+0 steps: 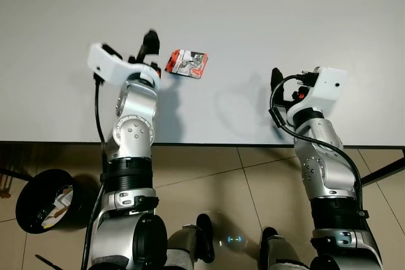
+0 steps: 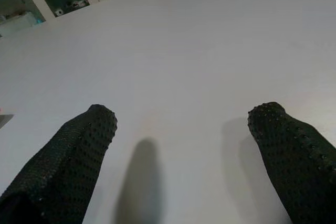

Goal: Picking trash to rubbish bin

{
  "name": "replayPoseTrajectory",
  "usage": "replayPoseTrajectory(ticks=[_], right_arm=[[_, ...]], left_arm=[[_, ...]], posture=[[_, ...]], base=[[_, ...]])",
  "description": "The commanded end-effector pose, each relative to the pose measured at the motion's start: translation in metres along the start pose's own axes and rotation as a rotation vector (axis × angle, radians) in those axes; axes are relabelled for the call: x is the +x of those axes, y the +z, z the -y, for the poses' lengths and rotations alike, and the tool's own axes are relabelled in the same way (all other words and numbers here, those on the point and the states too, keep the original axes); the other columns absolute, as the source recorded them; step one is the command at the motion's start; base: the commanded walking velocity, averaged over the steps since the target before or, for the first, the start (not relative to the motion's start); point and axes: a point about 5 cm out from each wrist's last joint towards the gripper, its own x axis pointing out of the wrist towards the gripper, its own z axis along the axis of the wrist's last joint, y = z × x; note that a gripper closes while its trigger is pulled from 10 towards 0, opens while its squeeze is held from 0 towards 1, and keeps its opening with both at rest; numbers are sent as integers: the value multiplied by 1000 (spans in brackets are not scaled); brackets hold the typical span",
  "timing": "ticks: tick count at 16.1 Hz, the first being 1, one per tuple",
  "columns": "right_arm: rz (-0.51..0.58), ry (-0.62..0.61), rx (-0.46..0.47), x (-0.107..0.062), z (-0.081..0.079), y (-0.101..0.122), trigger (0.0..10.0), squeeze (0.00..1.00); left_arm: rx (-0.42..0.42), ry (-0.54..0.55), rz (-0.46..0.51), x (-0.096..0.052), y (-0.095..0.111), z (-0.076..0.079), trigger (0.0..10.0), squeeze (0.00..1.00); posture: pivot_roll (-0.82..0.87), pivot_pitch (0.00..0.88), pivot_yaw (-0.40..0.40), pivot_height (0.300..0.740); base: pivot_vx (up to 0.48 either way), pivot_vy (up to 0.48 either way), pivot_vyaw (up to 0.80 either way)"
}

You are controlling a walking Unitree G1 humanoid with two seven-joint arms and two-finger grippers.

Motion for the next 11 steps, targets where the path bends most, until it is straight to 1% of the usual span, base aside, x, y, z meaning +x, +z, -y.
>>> replayPoseTrajectory(ticks=[1, 5, 6, 8, 11], right_arm=[[-90, 8, 22, -4, -2, -19, 10000, 0], [-94, 10, 21, -5, -3, -20, 10000, 0], [-96, 10, 22, -5, -3, -21, 10000, 0], [-97, 11, 22, -5, -3, -21, 10000, 0], [-100, 12, 23, -6, -3, -21, 10000, 0]], left_arm=[[-115, -9, -87, -5, -37, 26, 10000, 0], [-112, 15, -123, -4, -49, 26, 10000, 0], [-123, 2, -153, -4, -54, 29, 10000, 0], [-133, -2, -182, -6, -61, 31, 10000, 0], [-174, -11, -239, -10, -75, 38, 10000, 0]], posture=[[20, 243, 175, 740], [19, 245, 175, 740], [19, 245, 175, 740], [19, 247, 176, 740], [19, 252, 175, 740]], base=[[0, 0, 0], [0, 0, 0], [0, 0, 0], [0, 0, 0], [0, 0, 0]])
